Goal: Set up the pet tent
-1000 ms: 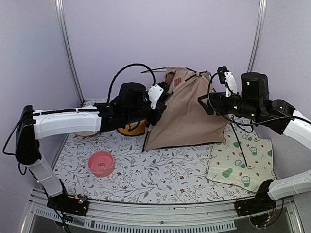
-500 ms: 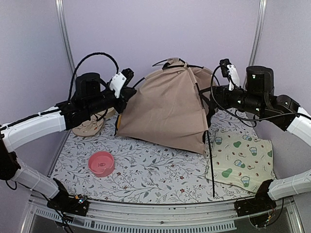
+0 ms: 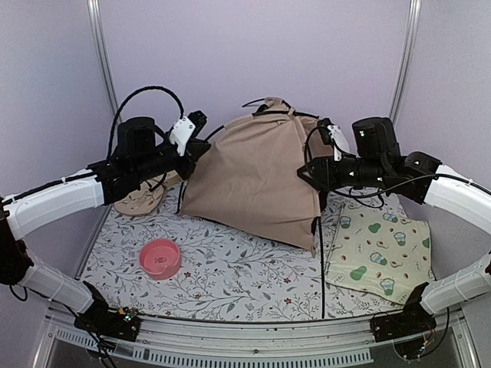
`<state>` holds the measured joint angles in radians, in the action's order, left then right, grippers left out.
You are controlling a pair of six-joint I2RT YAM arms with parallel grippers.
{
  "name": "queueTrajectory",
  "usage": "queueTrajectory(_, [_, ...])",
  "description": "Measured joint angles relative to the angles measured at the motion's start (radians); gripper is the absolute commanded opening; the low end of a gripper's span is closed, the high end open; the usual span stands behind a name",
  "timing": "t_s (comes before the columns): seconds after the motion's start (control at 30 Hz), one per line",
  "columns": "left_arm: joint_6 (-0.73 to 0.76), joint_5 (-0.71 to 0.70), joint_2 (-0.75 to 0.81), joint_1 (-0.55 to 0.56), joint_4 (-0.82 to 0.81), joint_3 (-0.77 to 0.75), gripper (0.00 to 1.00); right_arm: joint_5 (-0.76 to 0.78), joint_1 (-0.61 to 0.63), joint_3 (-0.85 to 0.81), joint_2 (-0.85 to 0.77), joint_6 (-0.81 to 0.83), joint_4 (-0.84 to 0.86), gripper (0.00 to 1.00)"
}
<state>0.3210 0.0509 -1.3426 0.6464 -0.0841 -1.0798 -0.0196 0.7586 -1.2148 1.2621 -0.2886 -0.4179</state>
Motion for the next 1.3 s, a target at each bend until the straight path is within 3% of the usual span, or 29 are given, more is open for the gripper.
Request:
queueTrajectory(0.13, [-0.006, -0.021, -0.021, -0.025, 0.003, -0.007, 0.00, -0.017, 0.002, 0.085, -0.006, -0.038, 0.013, 0.27])
queueTrajectory(0.5, [-0.070, -0.108, -0.161, -0.043, 0.121, -0.136, 0.00, -0.002, 0.138, 0.282, -0.004, -0.181, 0.137, 0.27])
queueTrajectory(0.77, [-0.134, -0.122, -0.209, -0.058, 0.224, -0.207, 0.00, 0.037, 0.214, 0.410, -0.002, -0.301, 0.306, 0.37])
queueTrajectory(1.0, [-0.168, -0.087, -0.213, -0.078, 0.256, -0.240, 0.00, 0.041, 0.238, 0.411, 0.022, -0.325, 0.319, 0.41])
queueTrajectory(1.3, [-0.225, -0.032, -0.213, -0.131, 0.243, -0.258, 0.00, 0.066, 0.309, 0.314, 0.118, -0.336, 0.239, 0.65])
